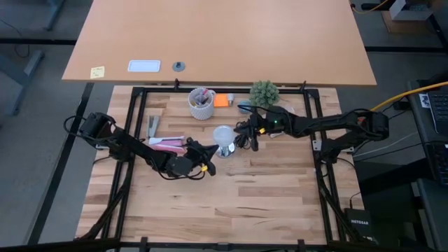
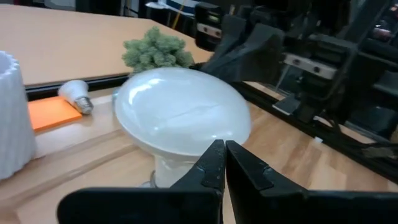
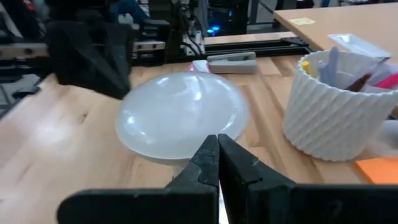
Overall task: Screw lightbulb
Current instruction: Insert the white light bulb into the silver lamp
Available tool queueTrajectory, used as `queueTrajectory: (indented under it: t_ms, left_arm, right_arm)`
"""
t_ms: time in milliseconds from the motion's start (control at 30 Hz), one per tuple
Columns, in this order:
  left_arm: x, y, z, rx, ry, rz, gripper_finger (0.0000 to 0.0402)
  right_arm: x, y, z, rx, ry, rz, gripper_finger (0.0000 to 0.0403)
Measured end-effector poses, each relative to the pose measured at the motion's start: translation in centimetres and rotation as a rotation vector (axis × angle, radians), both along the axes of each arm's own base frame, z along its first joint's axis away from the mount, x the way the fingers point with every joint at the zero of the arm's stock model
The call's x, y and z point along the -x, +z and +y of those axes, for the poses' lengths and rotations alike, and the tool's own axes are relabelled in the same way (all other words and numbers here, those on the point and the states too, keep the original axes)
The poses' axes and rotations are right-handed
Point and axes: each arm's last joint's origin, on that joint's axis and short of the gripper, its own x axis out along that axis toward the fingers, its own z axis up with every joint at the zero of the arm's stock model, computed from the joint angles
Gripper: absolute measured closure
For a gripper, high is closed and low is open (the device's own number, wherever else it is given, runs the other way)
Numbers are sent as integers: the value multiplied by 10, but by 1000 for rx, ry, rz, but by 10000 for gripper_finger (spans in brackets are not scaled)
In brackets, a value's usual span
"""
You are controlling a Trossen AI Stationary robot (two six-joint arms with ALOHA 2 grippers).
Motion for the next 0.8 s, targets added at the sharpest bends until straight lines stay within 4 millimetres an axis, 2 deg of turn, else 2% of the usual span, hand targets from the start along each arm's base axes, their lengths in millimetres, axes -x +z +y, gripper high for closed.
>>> queueTrajectory:
  t_ms: [367, 800]
  left_arm:
    - [3, 0, 3, -26, 130, -9, 396]
    - [1, 0, 14, -1, 195, -38, 396]
  right_arm:
    - [0, 0, 5, -94, 109, 4, 400]
    - [-6, 4, 35, -78, 202, -34, 400]
